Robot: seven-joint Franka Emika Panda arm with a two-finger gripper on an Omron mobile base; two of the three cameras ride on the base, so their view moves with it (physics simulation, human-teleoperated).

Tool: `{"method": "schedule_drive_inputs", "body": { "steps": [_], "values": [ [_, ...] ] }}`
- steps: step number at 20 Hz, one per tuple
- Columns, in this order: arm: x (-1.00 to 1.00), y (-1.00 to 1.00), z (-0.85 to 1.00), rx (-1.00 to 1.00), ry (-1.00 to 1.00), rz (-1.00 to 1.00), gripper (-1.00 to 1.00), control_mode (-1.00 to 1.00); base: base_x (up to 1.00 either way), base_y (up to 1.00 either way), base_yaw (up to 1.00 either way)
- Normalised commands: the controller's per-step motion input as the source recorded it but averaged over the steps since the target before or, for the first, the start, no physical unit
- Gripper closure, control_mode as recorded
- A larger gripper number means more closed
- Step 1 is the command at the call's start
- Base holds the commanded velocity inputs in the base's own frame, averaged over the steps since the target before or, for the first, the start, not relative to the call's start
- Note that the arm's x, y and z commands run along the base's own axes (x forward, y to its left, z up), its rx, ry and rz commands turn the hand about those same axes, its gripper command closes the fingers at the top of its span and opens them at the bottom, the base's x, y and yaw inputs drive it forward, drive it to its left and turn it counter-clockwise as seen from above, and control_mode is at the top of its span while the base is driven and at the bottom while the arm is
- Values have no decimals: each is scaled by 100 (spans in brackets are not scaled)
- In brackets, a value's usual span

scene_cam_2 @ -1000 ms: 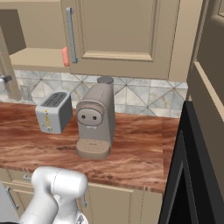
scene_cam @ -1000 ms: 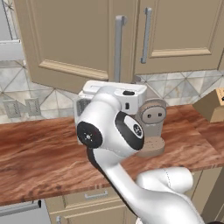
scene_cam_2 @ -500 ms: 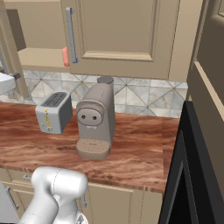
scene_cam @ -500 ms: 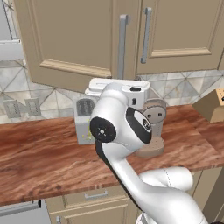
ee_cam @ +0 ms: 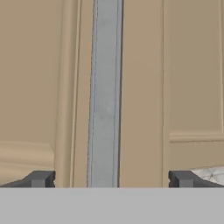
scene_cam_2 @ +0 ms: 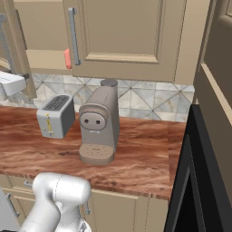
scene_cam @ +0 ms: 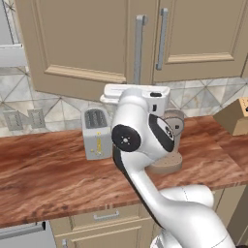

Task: Pick up the bar soap and sponge from the sink, and place them back in the cabinet, and close the cabinet doors.

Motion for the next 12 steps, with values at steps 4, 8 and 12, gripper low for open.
{"method": "schedule_drive_inputs", "body": {
  "steps": [4,8,12],
  "values": [
    [40,0,-3,0,0,0,-100,-100,0,0,0],
    [37,0,-2,0,0,0,-100,-100,0,0,0],
    [37,0,0,0,0,0,-100,-100,0,0,0]
  ]
}}
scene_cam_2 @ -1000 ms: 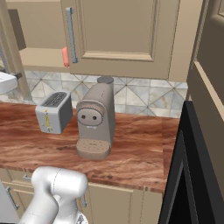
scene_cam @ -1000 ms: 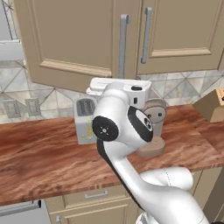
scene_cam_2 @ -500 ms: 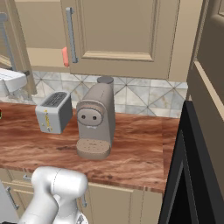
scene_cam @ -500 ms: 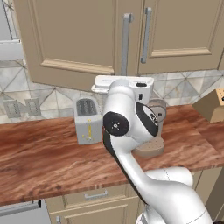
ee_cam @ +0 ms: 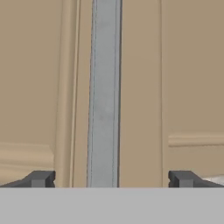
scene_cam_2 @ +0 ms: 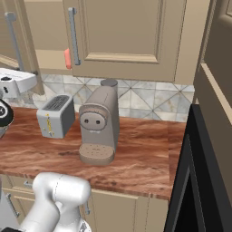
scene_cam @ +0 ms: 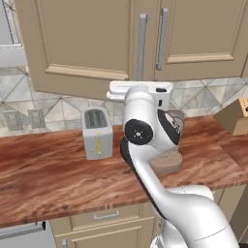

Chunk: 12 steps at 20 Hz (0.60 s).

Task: Pick up the bar soap and sponge from the sink, and place them back in the cabinet, and close the cabinet doors.

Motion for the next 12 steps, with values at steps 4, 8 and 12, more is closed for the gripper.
{"method": "schedule_drive_inputs", "body": {
  "steps": [4,8,12],
  "values": [
    [36,0,0,0,0,0,-100,-100,0,0,0],
    [34,0,0,0,0,0,-100,-100,0,0,0],
    [35,0,-2,0,0,0,-100,-100,0,0,0]
  ]
}}
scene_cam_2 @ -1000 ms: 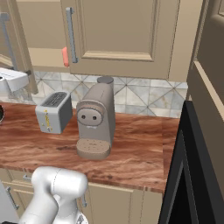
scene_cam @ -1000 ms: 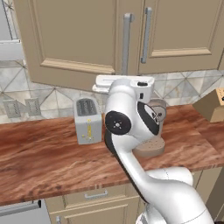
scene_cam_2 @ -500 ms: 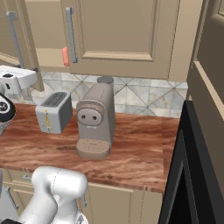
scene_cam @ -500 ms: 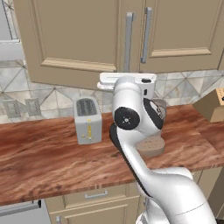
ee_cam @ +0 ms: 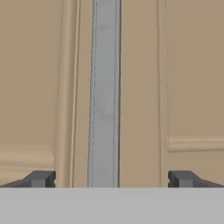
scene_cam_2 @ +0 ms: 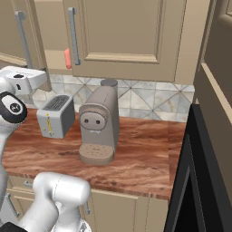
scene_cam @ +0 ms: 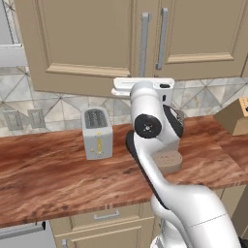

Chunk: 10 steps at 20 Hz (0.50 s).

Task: Pick up the bar soap and sponge from the sink, and place them back in the cabinet, and close the cabinet doors.

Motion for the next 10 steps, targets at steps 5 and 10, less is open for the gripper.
{"method": "schedule_drive_inputs", "body": {
  "steps": [5,10],
  "values": [
    [36,0,-1,0,0,0,-100,-100,0,0,0],
    [35,0,0,0,0,0,-100,-100,0,0,0]
  ]
}}
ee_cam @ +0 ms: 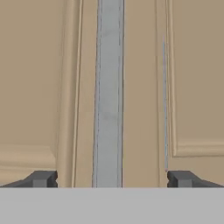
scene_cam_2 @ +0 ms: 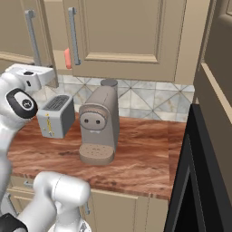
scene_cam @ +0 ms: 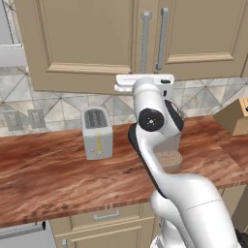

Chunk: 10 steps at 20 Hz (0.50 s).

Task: Pick up the bar soap and sponge from the sink, and place them back in the cabinet, and close the cabinet doors.

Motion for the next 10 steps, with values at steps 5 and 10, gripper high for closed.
{"method": "schedule_drive_inputs", "body": {
  "steps": [5,10],
  "values": [
    [33,0,0,0,0,0,-100,-100,0,0,0],
    [32,0,0,0,0,0,-100,-100,0,0,0]
  ]
}}
